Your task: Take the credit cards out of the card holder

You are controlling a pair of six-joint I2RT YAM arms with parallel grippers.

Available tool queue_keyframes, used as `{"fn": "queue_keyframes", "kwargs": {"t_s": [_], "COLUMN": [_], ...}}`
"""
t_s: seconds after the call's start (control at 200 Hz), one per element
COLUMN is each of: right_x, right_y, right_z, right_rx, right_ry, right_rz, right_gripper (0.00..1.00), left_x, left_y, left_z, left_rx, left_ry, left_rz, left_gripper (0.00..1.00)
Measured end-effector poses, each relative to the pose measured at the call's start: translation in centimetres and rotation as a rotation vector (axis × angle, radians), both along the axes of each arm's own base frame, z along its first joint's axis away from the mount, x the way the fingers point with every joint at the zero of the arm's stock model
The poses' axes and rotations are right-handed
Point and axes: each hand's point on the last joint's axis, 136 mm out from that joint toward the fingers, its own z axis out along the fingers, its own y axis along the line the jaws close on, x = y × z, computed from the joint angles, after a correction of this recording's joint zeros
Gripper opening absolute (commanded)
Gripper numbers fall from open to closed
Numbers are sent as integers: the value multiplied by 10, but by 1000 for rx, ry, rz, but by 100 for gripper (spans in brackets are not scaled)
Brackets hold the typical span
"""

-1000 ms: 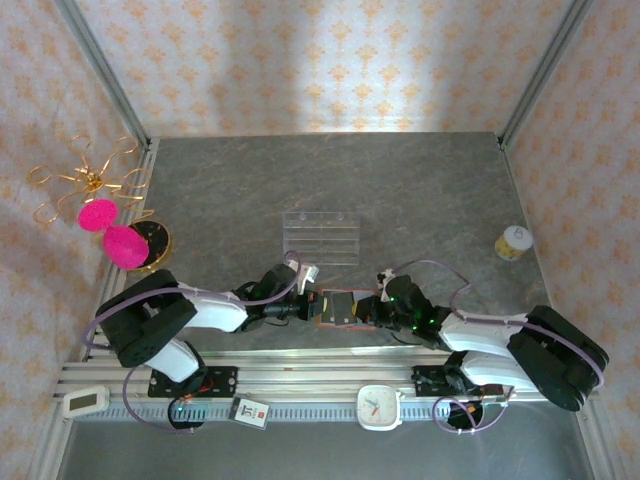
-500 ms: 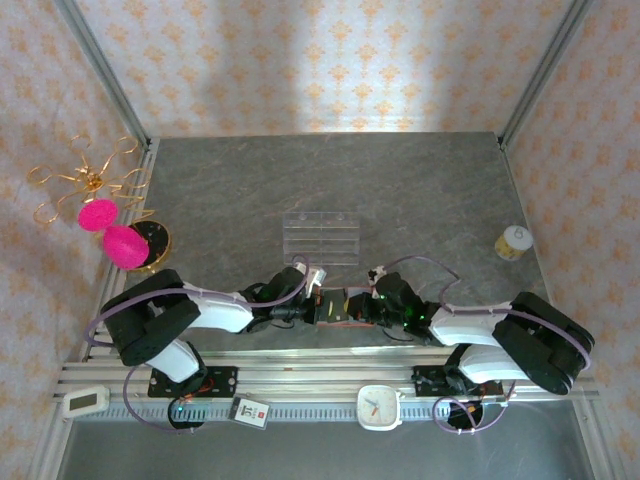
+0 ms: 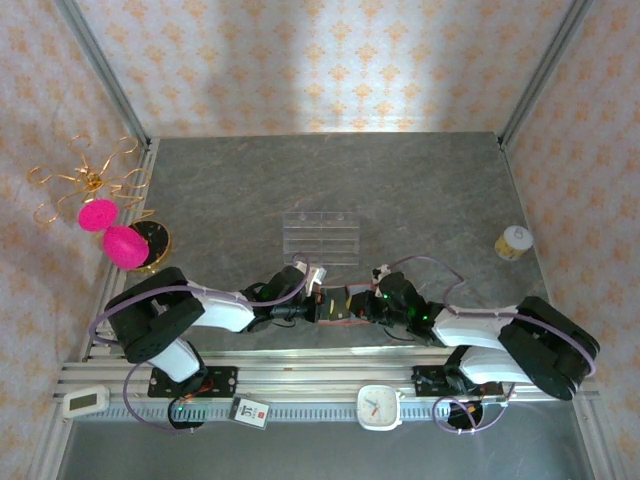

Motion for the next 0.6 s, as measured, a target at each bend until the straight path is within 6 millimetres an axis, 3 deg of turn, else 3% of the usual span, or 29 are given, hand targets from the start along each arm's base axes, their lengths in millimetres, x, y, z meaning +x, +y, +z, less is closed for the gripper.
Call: {"fn": "queue_keyframes", "kwargs": {"t_s": [0.195, 0.451, 0.596], "right_x": [-1, -4, -5], "right_y": [-18, -22, -22], "right_z": [0, -3, -8], "right_rx": [1, -15, -30], "right_ry": [-8, -7, 5], "right_rz": [-46, -44, -37], "right_gripper": [0, 0, 0], "left_x": [0, -3, -6], "left_y": [1, 5, -2], "left_z": [0, 4, 17], "left_rx": [-17, -22, -39], "left_ry": [0, 0, -18], "left_rz": [-3, -3, -24], "left_gripper": [0, 0, 0]}}
